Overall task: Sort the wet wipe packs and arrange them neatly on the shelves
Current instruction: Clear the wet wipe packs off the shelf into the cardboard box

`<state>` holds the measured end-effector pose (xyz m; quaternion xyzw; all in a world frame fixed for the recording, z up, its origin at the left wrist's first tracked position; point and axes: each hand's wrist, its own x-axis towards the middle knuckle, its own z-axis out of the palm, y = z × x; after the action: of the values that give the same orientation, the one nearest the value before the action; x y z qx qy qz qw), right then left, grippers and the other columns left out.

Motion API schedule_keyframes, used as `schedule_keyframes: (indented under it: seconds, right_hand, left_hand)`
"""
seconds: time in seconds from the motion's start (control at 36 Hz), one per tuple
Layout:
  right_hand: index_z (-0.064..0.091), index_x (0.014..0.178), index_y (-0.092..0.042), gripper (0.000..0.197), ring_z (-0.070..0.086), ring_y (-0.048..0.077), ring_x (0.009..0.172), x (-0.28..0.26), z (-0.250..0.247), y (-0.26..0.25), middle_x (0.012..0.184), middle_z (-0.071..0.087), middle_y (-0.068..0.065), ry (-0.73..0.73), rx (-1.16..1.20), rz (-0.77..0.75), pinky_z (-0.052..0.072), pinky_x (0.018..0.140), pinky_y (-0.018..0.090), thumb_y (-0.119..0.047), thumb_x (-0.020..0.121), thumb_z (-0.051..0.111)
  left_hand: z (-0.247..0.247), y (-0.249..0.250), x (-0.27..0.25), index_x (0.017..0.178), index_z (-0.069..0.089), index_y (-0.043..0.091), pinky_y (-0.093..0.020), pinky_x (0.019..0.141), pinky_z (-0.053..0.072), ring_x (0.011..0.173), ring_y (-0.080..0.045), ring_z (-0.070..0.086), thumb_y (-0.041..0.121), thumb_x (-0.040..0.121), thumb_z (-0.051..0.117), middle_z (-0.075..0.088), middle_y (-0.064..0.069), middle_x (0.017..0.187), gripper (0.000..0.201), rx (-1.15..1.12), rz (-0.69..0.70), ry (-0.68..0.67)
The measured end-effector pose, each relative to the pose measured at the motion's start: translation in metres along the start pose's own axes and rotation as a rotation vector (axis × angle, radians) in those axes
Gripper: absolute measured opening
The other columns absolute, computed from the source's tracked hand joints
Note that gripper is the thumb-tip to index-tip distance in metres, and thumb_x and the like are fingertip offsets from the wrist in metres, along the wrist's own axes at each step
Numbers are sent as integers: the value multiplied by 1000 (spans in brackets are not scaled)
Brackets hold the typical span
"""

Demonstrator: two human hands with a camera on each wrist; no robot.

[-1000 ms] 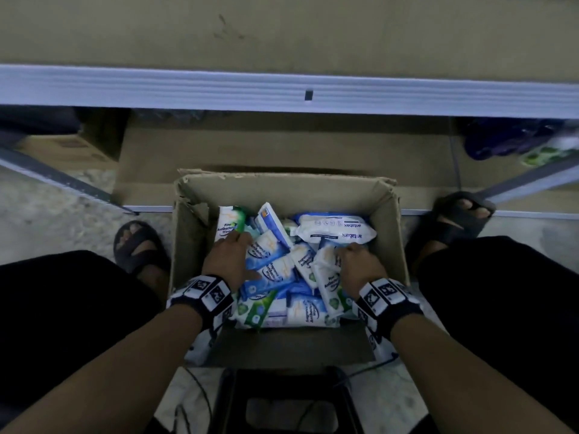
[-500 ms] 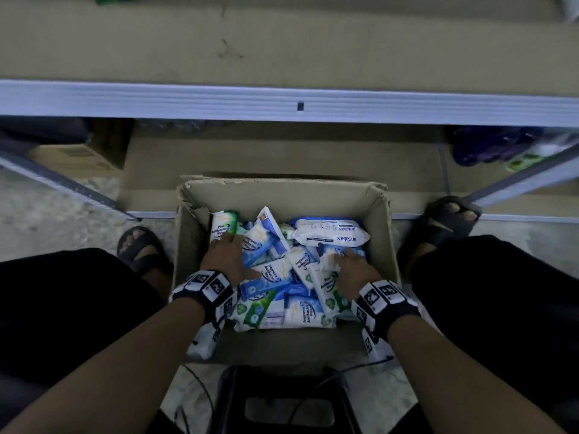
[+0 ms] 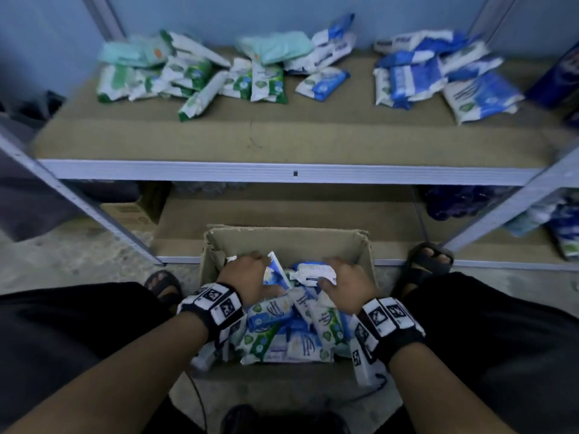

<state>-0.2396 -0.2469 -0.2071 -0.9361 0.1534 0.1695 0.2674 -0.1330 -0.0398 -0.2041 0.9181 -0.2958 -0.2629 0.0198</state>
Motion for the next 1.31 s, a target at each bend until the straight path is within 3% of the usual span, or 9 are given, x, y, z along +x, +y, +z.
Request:
schedule_keyframes:
  seconds: [0.08,0.25,0.39,0.53,0.64,0.83,0.94,1.17,1.31]
  right_hand:
    - [44,144,-23,50,63,27,104,-8,-29,-11,122,66,9,96,17,-25,49,85,33,-38,97,53]
    - [56,133,-24,42,58,21,117,-23,-98,-27,132,60,2,326,77,-156,46,101,32,-33,92,61]
    - [68,113,-21,24,64,11,102,-35,-149,-26,110,70,-4,549,157,-297,49,93,26,-27,90,68]
    - [68,108,-22,18,60,8,98,-34,-200,-8,107,68,-7,634,85,-262,37,80,15,-26,90,66]
    - [63,118,-21,31,55,16,111,-21,-239,20,118,61,-3,617,-10,-160,43,93,26,-24,88,65]
    - [52,136,-19,49,38,30,133,19,-302,66,145,42,6,606,-210,81,37,109,41,-30,89,61]
    - [42,145,-22,56,35,33,137,41,-328,83,153,33,10,514,-358,132,38,109,41,-36,93,57]
    - [29,151,-24,74,48,34,127,82,-345,102,146,42,12,339,-387,233,47,100,41,-60,90,53]
    - [24,153,-27,77,48,31,129,96,-344,115,149,40,10,380,-393,215,44,97,37,-57,90,55]
  left_hand:
    - [-29,12,-10,122,54,18,-37,80,48,107,-27,56,72,84,52,51,-4,129,66,45,63,69]
    - [-101,47,-29,133,50,25,-34,86,45,115,-26,57,58,92,53,55,-2,133,53,121,162,251]
    - [-148,71,-30,128,53,28,-33,85,47,111,-21,58,46,90,58,57,6,128,42,126,279,373]
    - [-187,99,-17,119,58,29,-32,83,48,104,-19,60,42,87,62,62,8,116,34,100,335,424]
    - [-212,122,4,111,60,28,-30,78,47,99,-16,60,41,86,62,62,10,109,28,103,367,458]
    - [-243,161,53,121,58,23,-25,82,42,107,-16,55,36,86,66,58,4,122,37,87,371,414]
    - [-255,184,86,125,55,21,-27,88,41,115,-18,52,36,86,66,52,0,130,43,114,340,405]
    - [-266,219,147,148,33,17,-33,105,39,133,-25,42,54,88,62,38,-5,149,76,4,242,372]
    - [-271,237,176,153,28,25,-32,117,21,145,-25,27,47,99,48,30,-1,158,62,-9,424,394]
